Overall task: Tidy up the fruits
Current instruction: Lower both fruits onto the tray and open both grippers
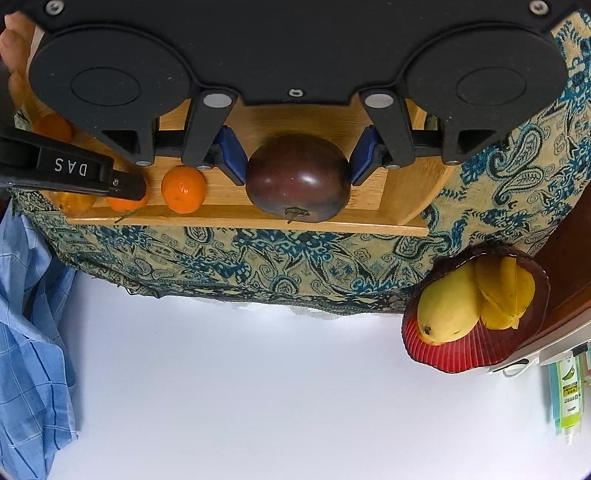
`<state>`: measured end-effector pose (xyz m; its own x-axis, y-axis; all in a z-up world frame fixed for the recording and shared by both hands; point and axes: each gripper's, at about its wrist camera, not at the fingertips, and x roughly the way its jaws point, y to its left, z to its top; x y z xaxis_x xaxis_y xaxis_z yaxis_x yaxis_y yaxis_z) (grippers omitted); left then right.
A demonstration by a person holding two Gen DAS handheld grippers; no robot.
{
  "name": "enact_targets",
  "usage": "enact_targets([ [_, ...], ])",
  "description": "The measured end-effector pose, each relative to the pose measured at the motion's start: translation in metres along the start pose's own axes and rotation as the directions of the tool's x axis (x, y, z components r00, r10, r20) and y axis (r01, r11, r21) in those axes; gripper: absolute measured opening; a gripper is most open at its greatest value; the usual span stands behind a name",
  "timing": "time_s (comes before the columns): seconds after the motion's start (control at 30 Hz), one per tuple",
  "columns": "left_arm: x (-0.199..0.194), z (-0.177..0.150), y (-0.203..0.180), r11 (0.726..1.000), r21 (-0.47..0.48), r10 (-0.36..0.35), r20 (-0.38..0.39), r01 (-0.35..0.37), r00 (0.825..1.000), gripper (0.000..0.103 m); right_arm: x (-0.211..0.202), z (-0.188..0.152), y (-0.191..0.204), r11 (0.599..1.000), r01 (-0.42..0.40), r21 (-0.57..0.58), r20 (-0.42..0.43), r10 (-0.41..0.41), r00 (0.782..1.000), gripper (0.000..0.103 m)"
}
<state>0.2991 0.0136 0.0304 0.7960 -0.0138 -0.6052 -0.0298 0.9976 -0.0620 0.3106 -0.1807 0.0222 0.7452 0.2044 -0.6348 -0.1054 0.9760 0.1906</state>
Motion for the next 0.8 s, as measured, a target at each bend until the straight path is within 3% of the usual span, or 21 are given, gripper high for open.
enact_targets([
  [0.4, -0.0029, -0.0069, -0.0058, 0.998, 0.068, 0.013, -0.018, -0.012, 1.0, 0.058, -0.0021, -0.0069, 0.0035, 0.999, -0.001, -0.049, -0.029, -0.001, 1.0, 0.038],
  [0.8, -0.0025, -0.0055, -0.0033, 0.998, 0.056, 0.009, -0.027, -0.008, 1.0, 0.059, -0.0033, -0.0102, 0.0068, 0.997, 0.007, -0.072, -0.025, -0.008, 1.0, 0.04],
])
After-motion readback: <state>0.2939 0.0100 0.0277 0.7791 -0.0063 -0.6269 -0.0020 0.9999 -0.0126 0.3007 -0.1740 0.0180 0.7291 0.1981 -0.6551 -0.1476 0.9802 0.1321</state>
